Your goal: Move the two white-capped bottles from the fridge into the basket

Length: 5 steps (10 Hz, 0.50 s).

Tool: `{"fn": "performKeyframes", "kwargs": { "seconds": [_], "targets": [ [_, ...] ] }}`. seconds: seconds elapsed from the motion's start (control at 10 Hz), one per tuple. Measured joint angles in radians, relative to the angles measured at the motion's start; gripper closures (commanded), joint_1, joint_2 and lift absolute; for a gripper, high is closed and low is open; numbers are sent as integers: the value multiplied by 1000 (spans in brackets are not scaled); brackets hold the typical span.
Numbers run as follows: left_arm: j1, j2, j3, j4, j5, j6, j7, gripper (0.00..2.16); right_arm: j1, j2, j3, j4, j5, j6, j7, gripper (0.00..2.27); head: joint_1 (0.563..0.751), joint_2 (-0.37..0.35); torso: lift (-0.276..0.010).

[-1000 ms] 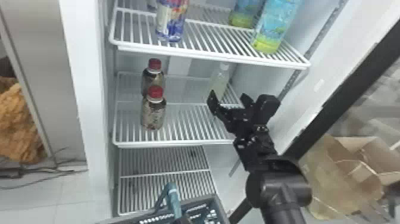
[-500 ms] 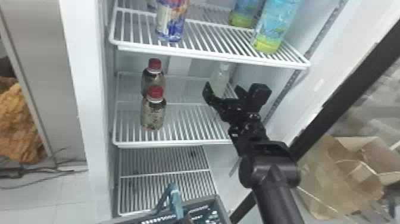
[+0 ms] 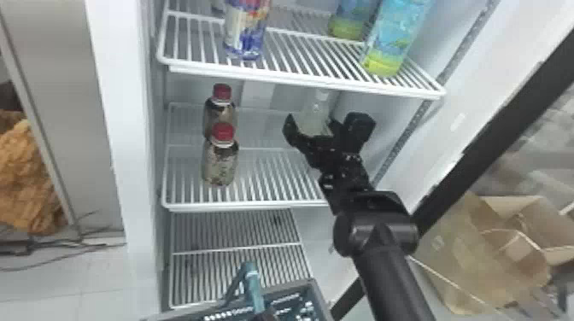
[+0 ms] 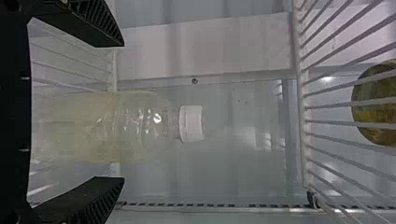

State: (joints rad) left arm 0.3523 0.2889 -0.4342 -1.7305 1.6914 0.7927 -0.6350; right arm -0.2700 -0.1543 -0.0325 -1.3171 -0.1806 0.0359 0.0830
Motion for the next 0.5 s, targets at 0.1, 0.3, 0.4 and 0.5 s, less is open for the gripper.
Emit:
{"fn": "performKeyframes", "kwargs": {
  "seconds": [0.1, 0.3, 0.4, 0.5],
  "targets": [
    [-1, 1, -2, 1, 1, 0, 0, 1119, -12, -1, 7, 14, 5, -5, -9, 50, 695, -350, -260],
    [-1, 2, -2, 1, 4, 0, 0, 1119, -30, -1, 19, 38, 12, -9, -21, 251, 695, -350, -260],
    [-1, 3, -2, 2, 5, 0, 0, 1119, -33, -1, 20, 45, 16, -9, -25, 596, 695, -350, -260],
    [-1, 3, -2, 3, 7, 0, 0, 1119, -34, -2, 20, 51, 15, -8, -31, 590, 695, -350, -260]
  ]
}}
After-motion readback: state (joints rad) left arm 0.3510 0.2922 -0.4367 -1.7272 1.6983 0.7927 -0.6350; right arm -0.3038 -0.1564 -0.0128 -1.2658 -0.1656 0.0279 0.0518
